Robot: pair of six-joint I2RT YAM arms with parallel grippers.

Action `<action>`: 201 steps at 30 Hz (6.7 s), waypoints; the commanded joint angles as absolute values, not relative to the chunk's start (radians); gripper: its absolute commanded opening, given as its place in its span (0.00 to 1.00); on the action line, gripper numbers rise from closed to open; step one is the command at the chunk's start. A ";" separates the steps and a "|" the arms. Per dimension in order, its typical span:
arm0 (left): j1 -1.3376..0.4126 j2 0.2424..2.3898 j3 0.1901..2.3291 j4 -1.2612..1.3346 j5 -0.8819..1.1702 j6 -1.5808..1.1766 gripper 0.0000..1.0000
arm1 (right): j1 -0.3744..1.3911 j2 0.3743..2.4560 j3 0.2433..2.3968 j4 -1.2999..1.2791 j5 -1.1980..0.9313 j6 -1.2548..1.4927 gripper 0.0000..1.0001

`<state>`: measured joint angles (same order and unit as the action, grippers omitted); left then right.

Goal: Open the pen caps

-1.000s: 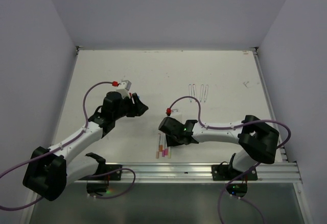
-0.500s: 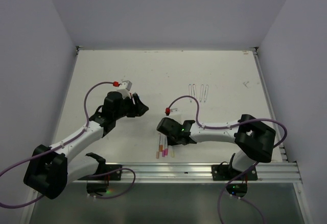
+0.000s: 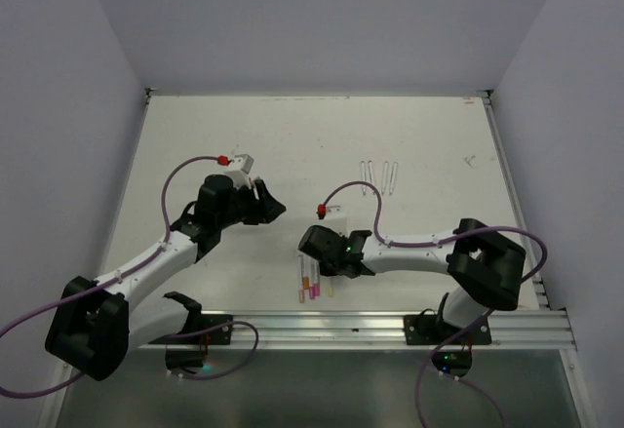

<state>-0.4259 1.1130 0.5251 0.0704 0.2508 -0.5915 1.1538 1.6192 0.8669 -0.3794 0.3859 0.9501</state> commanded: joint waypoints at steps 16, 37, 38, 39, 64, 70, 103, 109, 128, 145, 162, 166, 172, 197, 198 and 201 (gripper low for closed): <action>-0.537 1.199 0.433 0.604 0.574 -0.719 0.57 | 0.850 1.278 0.966 -0.324 0.353 0.707 0.00; -0.692 1.443 0.511 0.835 0.537 -0.865 0.57 | 0.828 1.290 0.971 -0.167 0.288 0.768 0.00; -0.693 1.448 0.515 0.836 0.535 -0.867 0.57 | 0.828 1.293 0.971 -0.166 0.285 0.770 0.00; -0.695 1.454 0.518 0.839 0.535 -0.873 0.57 | 0.830 1.298 0.969 -0.160 0.281 0.772 0.00; -0.704 1.445 0.511 0.821 0.511 -0.833 0.00 | 0.827 1.330 0.907 -0.069 0.155 0.792 0.30; -0.704 1.433 0.511 0.818 0.512 -0.830 0.00 | 0.827 1.351 0.917 -0.063 0.153 0.788 0.00; -0.716 1.457 0.434 0.833 0.485 -0.874 0.00 | 0.492 1.414 1.048 0.130 0.251 0.577 0.00; -0.716 1.467 0.407 0.893 0.502 -0.906 0.00 | 0.489 1.417 1.066 0.171 0.290 0.545 0.00; -0.686 1.586 0.256 1.574 0.687 -1.183 0.00 | 0.295 1.382 0.902 0.479 -0.230 0.614 0.00; -0.641 1.528 0.853 -0.041 -0.135 -0.491 0.00 | 0.244 1.632 1.184 -0.477 0.264 0.494 0.00; -0.519 1.752 0.942 -0.017 -0.212 -0.413 0.00 | 0.172 1.733 1.169 -0.457 0.247 0.439 0.00; -0.514 1.766 0.959 -0.021 -0.241 -0.405 0.00 | 0.163 1.775 1.181 -0.442 0.232 0.436 0.00; -0.511 1.795 0.997 -0.060 -0.323 -0.390 0.00 | 0.156 1.835 1.195 -0.416 0.212 0.434 0.06; -0.508 1.781 0.999 -0.072 -0.365 -0.379 0.28 | 0.144 1.882 1.213 -0.361 0.161 0.414 0.32; -0.508 1.781 0.999 -0.074 -0.367 -0.380 0.29 | 0.144 1.879 1.212 -0.357 0.155 0.414 0.32; -0.508 1.778 1.000 -0.075 -0.367 -0.379 0.31 | 0.144 1.872 1.207 -0.353 0.153 0.413 0.32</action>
